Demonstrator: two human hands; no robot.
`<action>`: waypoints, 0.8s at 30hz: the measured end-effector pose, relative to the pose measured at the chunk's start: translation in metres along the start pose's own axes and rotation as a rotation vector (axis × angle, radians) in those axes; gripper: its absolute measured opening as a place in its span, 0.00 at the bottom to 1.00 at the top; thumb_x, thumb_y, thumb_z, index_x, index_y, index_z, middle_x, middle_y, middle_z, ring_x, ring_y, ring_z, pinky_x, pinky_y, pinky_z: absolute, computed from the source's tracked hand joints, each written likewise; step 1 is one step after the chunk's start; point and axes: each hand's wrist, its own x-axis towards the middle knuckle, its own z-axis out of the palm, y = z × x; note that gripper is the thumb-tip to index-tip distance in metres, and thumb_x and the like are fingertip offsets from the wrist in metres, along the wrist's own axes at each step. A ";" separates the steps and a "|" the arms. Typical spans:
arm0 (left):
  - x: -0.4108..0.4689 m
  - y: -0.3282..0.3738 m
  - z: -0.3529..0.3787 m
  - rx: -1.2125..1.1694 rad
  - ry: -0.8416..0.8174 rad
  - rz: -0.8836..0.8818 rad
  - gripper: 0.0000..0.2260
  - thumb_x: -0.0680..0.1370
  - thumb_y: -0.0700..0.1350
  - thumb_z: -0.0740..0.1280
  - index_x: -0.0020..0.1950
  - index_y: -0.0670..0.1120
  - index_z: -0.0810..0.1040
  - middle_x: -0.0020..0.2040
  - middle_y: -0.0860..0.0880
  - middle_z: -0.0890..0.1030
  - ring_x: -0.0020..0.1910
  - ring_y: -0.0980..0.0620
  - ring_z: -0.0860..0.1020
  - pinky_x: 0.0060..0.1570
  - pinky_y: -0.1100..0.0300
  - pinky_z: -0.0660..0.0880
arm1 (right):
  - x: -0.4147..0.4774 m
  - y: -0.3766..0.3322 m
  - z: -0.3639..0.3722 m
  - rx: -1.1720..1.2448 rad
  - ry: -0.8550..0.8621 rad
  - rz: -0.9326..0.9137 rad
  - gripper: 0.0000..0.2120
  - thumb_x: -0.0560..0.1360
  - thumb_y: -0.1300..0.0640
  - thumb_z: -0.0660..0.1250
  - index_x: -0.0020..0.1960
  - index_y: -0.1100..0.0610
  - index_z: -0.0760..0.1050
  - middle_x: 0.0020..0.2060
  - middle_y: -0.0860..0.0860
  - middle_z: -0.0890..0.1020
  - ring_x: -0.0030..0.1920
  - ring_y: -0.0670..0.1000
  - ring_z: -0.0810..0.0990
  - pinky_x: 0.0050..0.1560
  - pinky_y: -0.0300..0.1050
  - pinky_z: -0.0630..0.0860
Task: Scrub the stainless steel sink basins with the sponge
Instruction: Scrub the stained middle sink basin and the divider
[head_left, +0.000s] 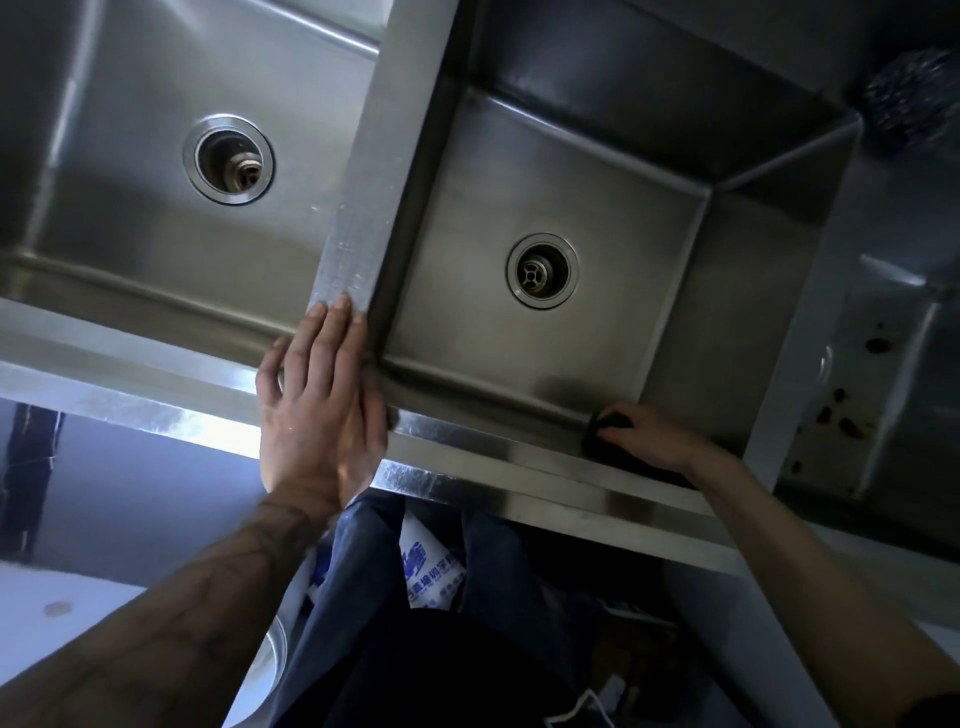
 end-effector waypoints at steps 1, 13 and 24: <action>0.000 0.000 0.000 -0.004 -0.002 -0.002 0.31 0.80 0.46 0.61 0.84 0.45 0.62 0.85 0.48 0.61 0.85 0.50 0.58 0.80 0.46 0.56 | 0.007 -0.011 0.004 -0.014 -0.002 0.004 0.14 0.80 0.51 0.69 0.64 0.52 0.80 0.63 0.57 0.82 0.60 0.54 0.80 0.55 0.42 0.75; 0.002 0.003 -0.011 -0.073 -0.037 -0.024 0.24 0.85 0.50 0.58 0.81 0.43 0.68 0.83 0.46 0.67 0.83 0.46 0.63 0.80 0.40 0.59 | 0.001 -0.179 0.038 0.282 -0.036 -0.386 0.18 0.74 0.57 0.75 0.63 0.51 0.81 0.51 0.47 0.81 0.51 0.47 0.79 0.45 0.26 0.72; 0.034 0.136 -0.033 -0.752 -0.431 -0.257 0.20 0.89 0.52 0.52 0.74 0.47 0.74 0.68 0.47 0.78 0.65 0.48 0.76 0.68 0.45 0.74 | -0.044 -0.145 0.014 1.148 0.310 -0.326 0.14 0.79 0.46 0.67 0.60 0.53 0.82 0.52 0.54 0.85 0.55 0.53 0.84 0.57 0.50 0.80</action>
